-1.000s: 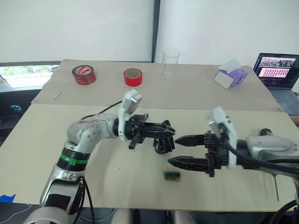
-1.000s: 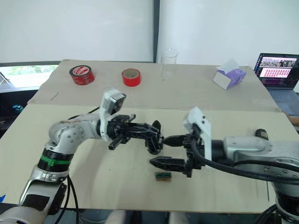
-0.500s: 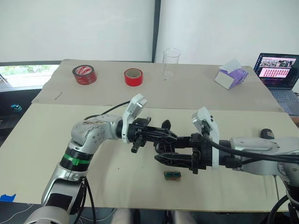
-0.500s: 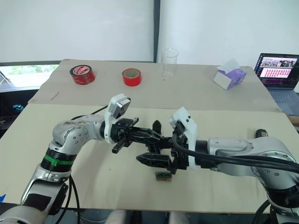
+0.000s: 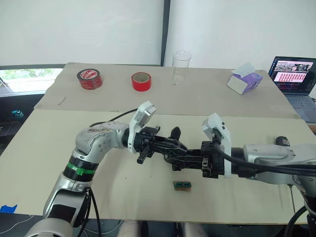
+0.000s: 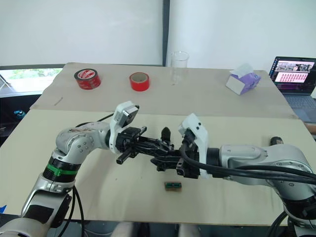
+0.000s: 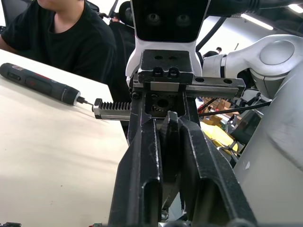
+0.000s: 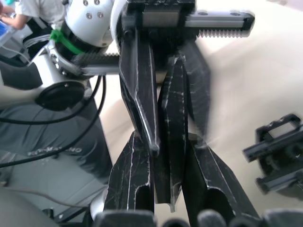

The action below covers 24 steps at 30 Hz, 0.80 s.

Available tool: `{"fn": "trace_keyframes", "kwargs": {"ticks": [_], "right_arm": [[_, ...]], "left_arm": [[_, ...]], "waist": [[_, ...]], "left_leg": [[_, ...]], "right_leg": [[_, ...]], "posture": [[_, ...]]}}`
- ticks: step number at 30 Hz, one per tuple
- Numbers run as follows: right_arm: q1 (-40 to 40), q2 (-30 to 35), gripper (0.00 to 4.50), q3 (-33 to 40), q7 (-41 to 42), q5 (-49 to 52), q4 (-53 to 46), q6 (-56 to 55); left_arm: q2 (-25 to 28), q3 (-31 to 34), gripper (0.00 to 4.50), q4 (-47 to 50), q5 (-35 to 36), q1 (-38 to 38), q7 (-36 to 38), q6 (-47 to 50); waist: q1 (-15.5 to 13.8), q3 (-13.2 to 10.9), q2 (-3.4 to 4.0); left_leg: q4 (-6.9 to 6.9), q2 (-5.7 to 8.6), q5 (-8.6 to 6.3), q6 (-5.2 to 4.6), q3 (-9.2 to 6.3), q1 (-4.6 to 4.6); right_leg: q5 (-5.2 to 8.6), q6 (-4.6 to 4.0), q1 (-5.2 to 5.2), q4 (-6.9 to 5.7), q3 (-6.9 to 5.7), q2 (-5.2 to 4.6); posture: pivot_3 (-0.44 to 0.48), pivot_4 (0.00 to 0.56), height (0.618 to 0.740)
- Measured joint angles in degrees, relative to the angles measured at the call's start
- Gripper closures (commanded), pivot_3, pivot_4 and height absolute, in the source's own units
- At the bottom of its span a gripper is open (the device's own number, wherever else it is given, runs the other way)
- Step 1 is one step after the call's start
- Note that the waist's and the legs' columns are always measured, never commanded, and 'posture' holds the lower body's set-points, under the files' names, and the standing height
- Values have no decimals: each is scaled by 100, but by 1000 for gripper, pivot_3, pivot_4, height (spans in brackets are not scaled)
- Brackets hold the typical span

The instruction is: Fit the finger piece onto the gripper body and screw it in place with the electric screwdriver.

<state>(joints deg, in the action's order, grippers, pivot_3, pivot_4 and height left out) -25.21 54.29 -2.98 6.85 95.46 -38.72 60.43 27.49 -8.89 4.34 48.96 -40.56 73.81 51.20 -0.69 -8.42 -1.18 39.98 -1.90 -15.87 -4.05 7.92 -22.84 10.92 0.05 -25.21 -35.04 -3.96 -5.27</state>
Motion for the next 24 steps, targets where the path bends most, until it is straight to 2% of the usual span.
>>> {"fn": "trace_keyframes", "kwargs": {"ticks": [1,5,10,14,16,18,24], "right_arm": [[83,7,4086,35,71,-82,-28,-8],[531,63,4086,428,567,-474,-56,-139],[1178,-61,4087,1018,1782,-1614,-38,-810],[1647,-518,4087,1117,3280,-3123,270,-2165],[1707,-624,4087,1072,3833,-3722,580,-2671],[1676,-775,4087,1019,4251,-4150,867,-3052],[1520,-1086,4087,684,5055,-5057,1429,-3777]], "left_arm": [[58,98,1495,0,9,0,6,-8],[428,283,0,-9,-151,62,266,-407],[1016,452,0,-395,-992,455,751,-1750],[1229,235,0,-1234,-2103,949,1011,-3291],[1080,116,0,-1619,-2480,1066,919,-3747],[699,86,0,-1974,-2748,1071,603,-4037],[18,-249,0,-2728,-3321,1027,326,-4655]], "waist": [[0,0,0],[3,0,0],[-2,1,2],[-6,1,2],[-40,1,2],[-81,1,2],[-65,1,2]], "left_leg": [[0,0,1,1,0,1],[-1,-1,1,1,1,1],[-2,-1,-1,-1,3,3],[-1,0,-4,-7,6,2],[10,1,-8,-14,5,-5],[27,1,-11,-29,4,-11],[32,2,-15,-36,8,-17]], "right_leg": [[0,1,0,0,-1,1],[6,10,-2,0,-2,4],[12,20,0,3,-2,4],[14,24,-1,5,-1,3],[14,23,-3,3,-2,-1],[9,16,0,3,-3,-2],[-10,-6,-3,2,0,-3]], "posture": [[0,150,740],[0,150,740],[0,150,740],[0,150,740],[0,150,740],[0,150,740],[0,150,740]]}}
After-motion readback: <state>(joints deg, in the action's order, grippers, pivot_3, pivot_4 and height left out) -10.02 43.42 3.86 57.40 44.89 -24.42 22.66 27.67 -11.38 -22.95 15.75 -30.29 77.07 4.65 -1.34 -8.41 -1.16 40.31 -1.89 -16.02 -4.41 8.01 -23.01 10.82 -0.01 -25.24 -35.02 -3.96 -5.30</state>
